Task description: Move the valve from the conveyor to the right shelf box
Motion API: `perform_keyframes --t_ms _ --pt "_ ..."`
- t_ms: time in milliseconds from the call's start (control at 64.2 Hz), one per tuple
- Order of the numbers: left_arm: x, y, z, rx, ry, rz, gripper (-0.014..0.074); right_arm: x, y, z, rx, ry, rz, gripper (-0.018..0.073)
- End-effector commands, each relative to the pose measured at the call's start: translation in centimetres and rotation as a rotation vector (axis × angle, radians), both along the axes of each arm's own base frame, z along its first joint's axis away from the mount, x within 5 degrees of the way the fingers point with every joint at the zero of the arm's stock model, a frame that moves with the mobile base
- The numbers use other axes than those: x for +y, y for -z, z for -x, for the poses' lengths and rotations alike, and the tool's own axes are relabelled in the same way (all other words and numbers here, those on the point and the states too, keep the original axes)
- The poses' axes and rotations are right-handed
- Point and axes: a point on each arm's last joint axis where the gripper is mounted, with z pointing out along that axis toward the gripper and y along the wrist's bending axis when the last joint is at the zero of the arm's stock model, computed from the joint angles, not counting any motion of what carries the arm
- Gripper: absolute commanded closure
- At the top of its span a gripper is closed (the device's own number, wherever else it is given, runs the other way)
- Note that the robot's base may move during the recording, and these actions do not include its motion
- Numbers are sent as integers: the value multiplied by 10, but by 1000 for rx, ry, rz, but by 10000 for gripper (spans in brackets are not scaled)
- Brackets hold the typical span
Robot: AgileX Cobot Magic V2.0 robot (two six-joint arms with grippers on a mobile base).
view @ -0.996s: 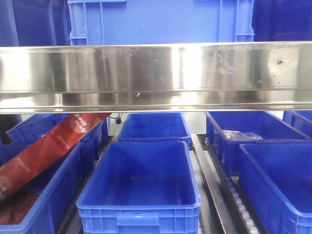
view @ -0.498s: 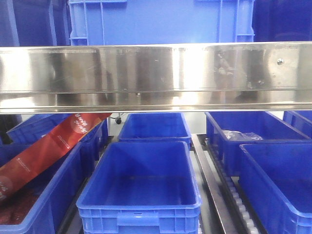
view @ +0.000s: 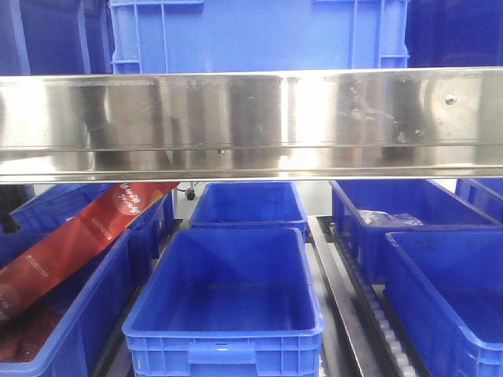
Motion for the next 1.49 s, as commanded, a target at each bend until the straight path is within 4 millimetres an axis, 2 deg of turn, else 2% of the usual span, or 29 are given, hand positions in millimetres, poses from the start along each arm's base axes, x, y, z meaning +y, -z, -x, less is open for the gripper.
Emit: perform_keyframes --t_ms 0,156,265,374,467,1246,1386,1479 --pt "0 -1 1 -16 4 14 707 -8 18 7 -21 89 26 727" --pt "0 -1 1 -16 4 14 707 -18 56 17 -18 233 28 727" --pt "0 -1 1 -16 4 14 707 -18 80 22 -20 243 28 727" --pt "0 -1 1 -16 4 14 707 -19 103 18 25 248 46 727" --pt "0 -1 1 -17 3 15 707 -18 107 18 73 243 53 727" --pt "1 -3 1 -44 -7 -4 707 -18 107 18 71 243 53 727" --pt "4 8 -3 -8 -73 -98 707 -18 107 18 69 243 52 727" --pt "13 28 -8 75 -168 -36 707 -18 106 18 65 244 52 727"
